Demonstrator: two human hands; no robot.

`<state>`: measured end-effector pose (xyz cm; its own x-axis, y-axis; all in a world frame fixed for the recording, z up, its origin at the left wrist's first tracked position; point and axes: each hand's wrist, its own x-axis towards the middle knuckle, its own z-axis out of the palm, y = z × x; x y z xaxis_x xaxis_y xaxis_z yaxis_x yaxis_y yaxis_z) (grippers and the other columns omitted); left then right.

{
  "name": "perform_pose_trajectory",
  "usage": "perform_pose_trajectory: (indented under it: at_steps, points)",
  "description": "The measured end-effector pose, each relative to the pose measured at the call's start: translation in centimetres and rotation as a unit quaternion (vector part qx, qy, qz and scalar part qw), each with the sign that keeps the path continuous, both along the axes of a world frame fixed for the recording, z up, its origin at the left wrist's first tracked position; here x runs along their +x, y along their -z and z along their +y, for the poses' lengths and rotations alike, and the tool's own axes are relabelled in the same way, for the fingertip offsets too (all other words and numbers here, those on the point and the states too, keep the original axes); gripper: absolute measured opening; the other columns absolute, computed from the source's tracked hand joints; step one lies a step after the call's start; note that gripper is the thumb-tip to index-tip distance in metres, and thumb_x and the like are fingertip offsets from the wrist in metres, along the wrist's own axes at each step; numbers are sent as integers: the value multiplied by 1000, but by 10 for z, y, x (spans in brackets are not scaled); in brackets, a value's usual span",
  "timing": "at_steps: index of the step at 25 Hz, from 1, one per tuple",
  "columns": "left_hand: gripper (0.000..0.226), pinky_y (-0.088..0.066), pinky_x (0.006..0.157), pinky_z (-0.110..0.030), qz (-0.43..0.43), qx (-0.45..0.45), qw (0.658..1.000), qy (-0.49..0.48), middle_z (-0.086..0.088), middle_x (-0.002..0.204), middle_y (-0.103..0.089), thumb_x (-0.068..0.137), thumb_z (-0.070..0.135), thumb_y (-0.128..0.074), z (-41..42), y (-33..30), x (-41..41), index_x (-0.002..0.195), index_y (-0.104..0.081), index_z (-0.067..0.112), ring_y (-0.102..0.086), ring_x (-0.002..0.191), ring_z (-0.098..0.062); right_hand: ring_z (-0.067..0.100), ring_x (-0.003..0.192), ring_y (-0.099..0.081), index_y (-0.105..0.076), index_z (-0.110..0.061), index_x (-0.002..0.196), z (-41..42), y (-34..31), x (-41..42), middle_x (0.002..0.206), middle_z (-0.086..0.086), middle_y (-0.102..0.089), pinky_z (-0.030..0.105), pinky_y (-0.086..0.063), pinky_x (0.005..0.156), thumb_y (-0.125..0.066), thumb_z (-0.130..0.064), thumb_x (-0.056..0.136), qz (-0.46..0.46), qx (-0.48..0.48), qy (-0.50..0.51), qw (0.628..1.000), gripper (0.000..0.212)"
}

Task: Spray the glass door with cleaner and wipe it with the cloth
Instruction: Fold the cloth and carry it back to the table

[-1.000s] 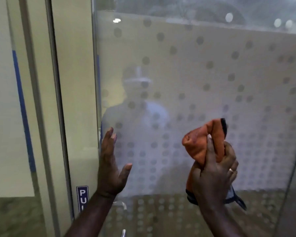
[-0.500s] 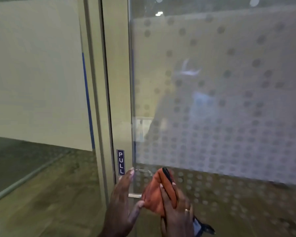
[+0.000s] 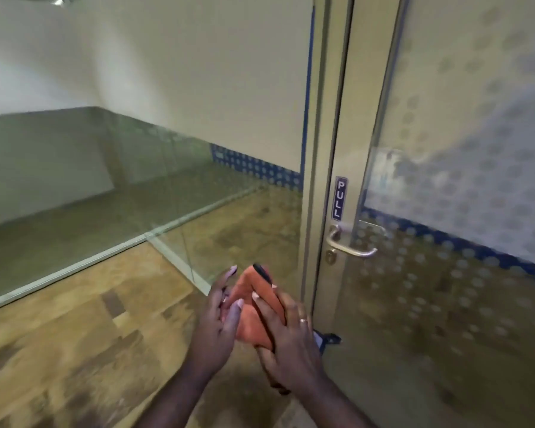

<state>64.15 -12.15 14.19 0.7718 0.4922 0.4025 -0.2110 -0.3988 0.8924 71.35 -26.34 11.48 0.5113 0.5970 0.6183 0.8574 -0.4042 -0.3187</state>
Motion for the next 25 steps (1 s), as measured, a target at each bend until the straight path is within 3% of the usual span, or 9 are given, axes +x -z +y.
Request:
perform_pose_trajectory:
  at_steps: [3, 6, 8, 12, 14, 16, 19, 20, 25]
  points:
    - [54, -55, 76, -25, 0, -37, 995, -92, 3, 103, -71, 90, 25, -55, 36, 4, -59, 130, -46, 60, -70, 88, -7, 24, 133, -38, -10, -40, 148, 37, 8, -22, 152, -1, -20, 39, -38, 102, -65, -73, 66, 107, 52, -125, 985, 104]
    - [50, -57, 77, -30, -10, -66, 985, -162, 0, 105, -70, 96, 19, -58, 66, 6, -119, 131, -47, 53, -71, 95, -13, 12, 136, -37, -16, -33, 148, 74, 23, -47, 150, -8, -30, 30, -35, 108, -68, -74, 62, 310, 61, -214, 924, 109]
    - [51, -57, 75, -25, -12, -74, 975, -211, -2, 108, -69, 100, 8, -53, 86, 9, -165, 132, -45, 46, -71, 95, -11, 5, 129, -47, -32, -34, 141, 106, 38, -75, 141, -11, -47, 26, -40, 104, -72, -71, 61, 441, 2, -287, 850, 96]
    - [50, -56, 72, -21, 0, -114, 948, -298, 3, 113, -70, 101, 6, -50, 117, 28, -268, 137, -42, 40, -71, 96, -9, 15, 106, -65, -62, -22, 116, 163, 60, -153, 113, -2, -70, 29, -51, 88, -82, -49, 64, 566, -67, -348, 745, 62]
    - [51, -55, 75, -18, 12, -120, 931, -344, 9, 110, -72, 101, 2, -49, 128, 37, -320, 136, -42, 38, -70, 98, -6, 16, 100, -67, -67, -16, 108, 185, 62, -191, 106, 0, -73, 29, -51, 85, -82, -31, 68, 596, -106, -360, 710, 45]
    - [51, -57, 82, -22, 37, -118, 912, -392, 3, 120, -68, 100, 7, -52, 136, 47, -370, 135, -43, 43, -68, 106, -9, 20, 102, -68, -69, -13, 107, 205, 68, -222, 107, 4, -73, 36, -53, 89, -84, -24, 70, 601, -135, -373, 694, 41]
    - [51, -53, 99, -52, 69, -105, 887, -445, -12, 132, -61, 90, 33, -55, 142, 66, -438, 136, -43, 50, -63, 118, -30, 19, 102, -68, -71, -14, 106, 233, 74, -265, 108, 2, -73, 41, -54, 91, -84, -23, 69, 583, -163, -380, 700, 41]
    - [53, -52, 99, -54, 84, -95, 880, -457, -10, 129, -63, 86, 39, -55, 140, 71, -457, 137, -42, 49, -63, 117, -29, 19, 100, -69, -72, -13, 105, 240, 77, -279, 106, 2, -74, 42, -54, 90, -84, -22, 68, 580, -172, -381, 700, 40]
    - [51, -54, 81, -24, 105, -103, 849, -507, 28, 107, -63, 86, 47, -51, 122, 93, -519, 136, -41, 50, -65, 94, 9, 22, 99, -69, -73, -17, 98, 267, 88, -341, 100, 0, -75, 40, -56, 88, -79, -9, 74, 558, -223, -400, 691, 26]
